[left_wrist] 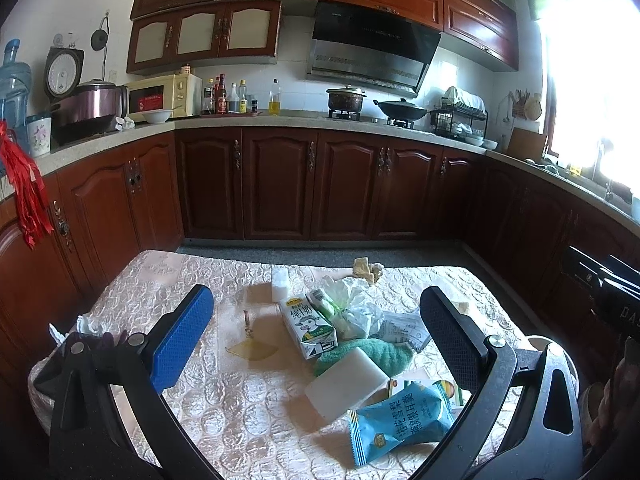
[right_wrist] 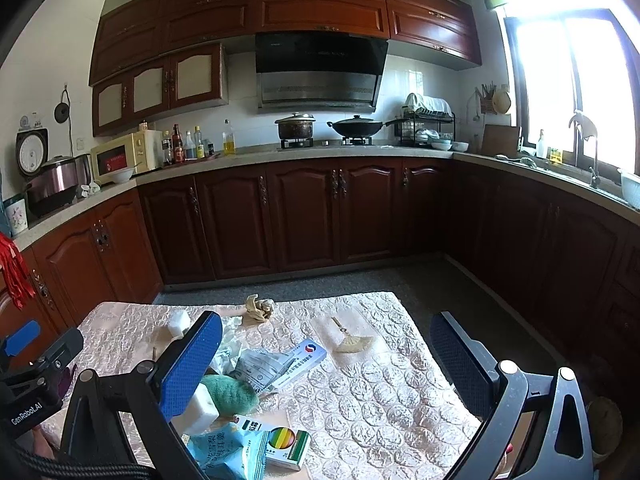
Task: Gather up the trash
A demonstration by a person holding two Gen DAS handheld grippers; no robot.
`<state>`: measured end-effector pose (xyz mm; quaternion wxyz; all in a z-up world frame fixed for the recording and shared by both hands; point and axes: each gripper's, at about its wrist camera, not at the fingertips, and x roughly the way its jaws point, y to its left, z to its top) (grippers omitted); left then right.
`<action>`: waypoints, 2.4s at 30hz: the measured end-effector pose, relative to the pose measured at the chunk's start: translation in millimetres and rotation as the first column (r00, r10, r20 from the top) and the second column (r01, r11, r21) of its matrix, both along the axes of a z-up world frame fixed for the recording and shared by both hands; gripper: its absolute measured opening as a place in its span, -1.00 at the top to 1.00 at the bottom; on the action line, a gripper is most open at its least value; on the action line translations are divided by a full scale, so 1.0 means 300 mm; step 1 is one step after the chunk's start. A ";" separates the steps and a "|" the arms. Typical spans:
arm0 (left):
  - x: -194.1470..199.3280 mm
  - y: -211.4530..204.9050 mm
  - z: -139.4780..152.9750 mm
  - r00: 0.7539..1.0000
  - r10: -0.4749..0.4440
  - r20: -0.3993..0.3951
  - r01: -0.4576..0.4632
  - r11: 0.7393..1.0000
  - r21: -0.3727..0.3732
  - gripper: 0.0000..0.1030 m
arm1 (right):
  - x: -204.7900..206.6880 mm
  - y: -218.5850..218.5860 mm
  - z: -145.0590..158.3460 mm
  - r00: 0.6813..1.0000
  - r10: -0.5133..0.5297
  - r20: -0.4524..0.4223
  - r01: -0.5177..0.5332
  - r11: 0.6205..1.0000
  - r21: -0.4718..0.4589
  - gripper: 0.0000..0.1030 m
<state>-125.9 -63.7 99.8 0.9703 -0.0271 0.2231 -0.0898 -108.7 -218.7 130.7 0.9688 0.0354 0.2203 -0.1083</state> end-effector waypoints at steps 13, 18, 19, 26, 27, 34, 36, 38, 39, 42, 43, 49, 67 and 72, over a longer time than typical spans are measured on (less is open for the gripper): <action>0.003 -0.018 -0.014 1.000 -0.001 -0.006 0.001 1.000 0.008 -0.99 | 0.002 0.001 0.000 1.000 -0.001 -0.028 0.000 1.000 -0.016 -0.99; 0.003 -0.017 -0.014 1.000 -0.002 -0.006 0.002 1.000 0.008 -0.99 | -0.001 -0.002 0.000 1.000 -0.002 -0.025 0.002 1.000 -0.017 -0.99; 0.004 -0.017 -0.015 1.000 -0.002 -0.006 0.002 1.000 0.009 -0.99 | -0.001 -0.002 0.000 1.000 -0.002 -0.024 0.002 1.000 -0.016 -0.99; 0.003 -0.018 -0.014 1.000 -0.002 -0.006 0.002 1.000 0.008 -0.99 | 0.006 -0.004 0.010 0.999 -0.001 -0.035 0.001 1.000 0.002 -0.99; 0.003 -0.018 -0.014 1.000 -0.002 -0.006 0.002 1.000 0.007 -0.99 | 0.006 -0.003 0.009 0.999 -0.001 -0.033 0.001 1.000 0.000 -0.99; 0.001 -0.024 -0.029 1.000 -0.002 -0.003 0.002 1.000 0.009 -0.99 | 0.008 -0.002 0.006 1.000 0.000 -0.025 0.000 1.000 0.003 -0.99; 0.001 -0.024 -0.030 1.000 -0.003 -0.004 0.003 1.000 0.008 -0.99 | 0.009 -0.001 0.006 1.000 0.000 -0.027 0.000 1.000 -0.004 -0.99; 0.003 -0.027 -0.034 1.000 -0.004 -0.007 0.004 1.000 0.010 -0.99 | 0.012 0.001 0.006 1.000 0.001 -0.031 -0.001 1.000 -0.008 -0.99; 0.003 -0.027 -0.037 1.000 -0.004 -0.009 0.004 1.000 0.009 -0.99 | 0.012 0.001 0.005 1.000 0.000 -0.027 0.000 1.000 -0.016 -0.99; 0.008 -0.029 -0.042 1.000 -0.006 -0.016 0.007 1.000 0.010 -0.99 | 0.014 0.004 0.001 1.000 0.001 -0.026 -0.002 1.000 -0.024 -0.99; 0.009 -0.030 -0.043 1.000 -0.006 -0.017 0.007 1.000 0.013 -0.99 | 0.013 0.006 -0.002 1.000 0.002 -0.024 -0.003 1.000 -0.025 -0.99; 0.017 -0.033 -0.052 1.000 -0.009 -0.026 0.009 1.000 0.014 -0.99 | 0.016 0.002 -0.012 0.999 0.000 -0.034 -0.001 1.000 -0.019 -0.99; 0.022 -0.035 -0.069 0.999 -0.006 -0.042 0.007 1.000 0.019 -0.99 | 0.026 -0.008 -0.046 0.998 0.000 -0.066 0.000 1.000 -0.013 -0.99; 0.029 -0.033 -0.078 0.999 -0.001 -0.052 0.002 1.000 0.018 -0.99 | 0.031 -0.013 -0.053 0.996 0.000 -0.084 -0.001 1.000 -0.008 -0.99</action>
